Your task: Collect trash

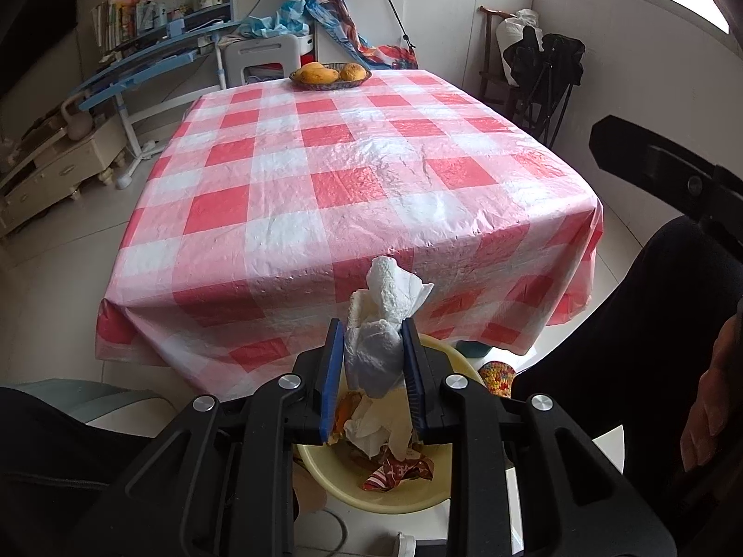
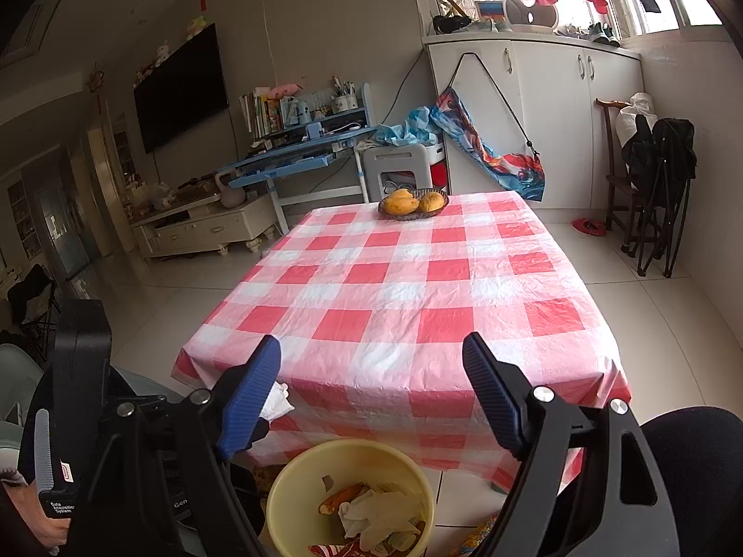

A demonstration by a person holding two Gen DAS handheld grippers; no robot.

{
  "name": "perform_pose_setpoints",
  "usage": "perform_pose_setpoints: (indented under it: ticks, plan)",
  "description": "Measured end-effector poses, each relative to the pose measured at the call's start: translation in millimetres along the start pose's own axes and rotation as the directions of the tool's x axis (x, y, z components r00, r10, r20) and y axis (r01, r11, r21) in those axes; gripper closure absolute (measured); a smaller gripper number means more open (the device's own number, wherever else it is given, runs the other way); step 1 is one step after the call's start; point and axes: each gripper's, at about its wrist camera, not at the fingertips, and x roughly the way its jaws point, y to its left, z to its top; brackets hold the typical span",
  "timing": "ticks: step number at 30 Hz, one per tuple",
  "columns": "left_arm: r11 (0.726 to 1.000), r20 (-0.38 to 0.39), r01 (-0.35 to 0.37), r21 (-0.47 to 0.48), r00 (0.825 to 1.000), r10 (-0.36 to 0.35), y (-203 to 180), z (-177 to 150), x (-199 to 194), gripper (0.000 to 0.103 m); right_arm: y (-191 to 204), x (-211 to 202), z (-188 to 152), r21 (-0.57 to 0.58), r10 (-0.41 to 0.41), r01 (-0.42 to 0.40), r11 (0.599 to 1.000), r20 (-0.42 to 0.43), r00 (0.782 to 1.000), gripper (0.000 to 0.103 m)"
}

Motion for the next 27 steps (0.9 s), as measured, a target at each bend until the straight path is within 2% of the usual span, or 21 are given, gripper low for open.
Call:
perform_pose_setpoints:
  ticks: [4,9,18,27]
  plan:
    - [1.000,-0.015,-0.008,-0.004,1.000,0.008,0,-1,4,0.071,0,0,0,0.000,0.000,0.000,1.000,-0.001,1.000,0.026]
    - [1.000,-0.010,-0.029,-0.007,1.000,0.029,0,-1,3,0.053,0,0,0,0.000,0.000,0.000,1.000,-0.001,1.000,0.025]
    - [0.998,0.015,-0.063,-0.014,0.998,0.063,2,2,0,0.038,0,0,0,0.001,0.000,0.000,1.000,0.000,1.000,0.024]
    - [0.994,0.071,-0.096,-0.061,0.992,0.100,10,7,-11,0.025,-2,2,-2,-0.001,-0.007,0.007,1.000,-0.001,1.000,0.021]
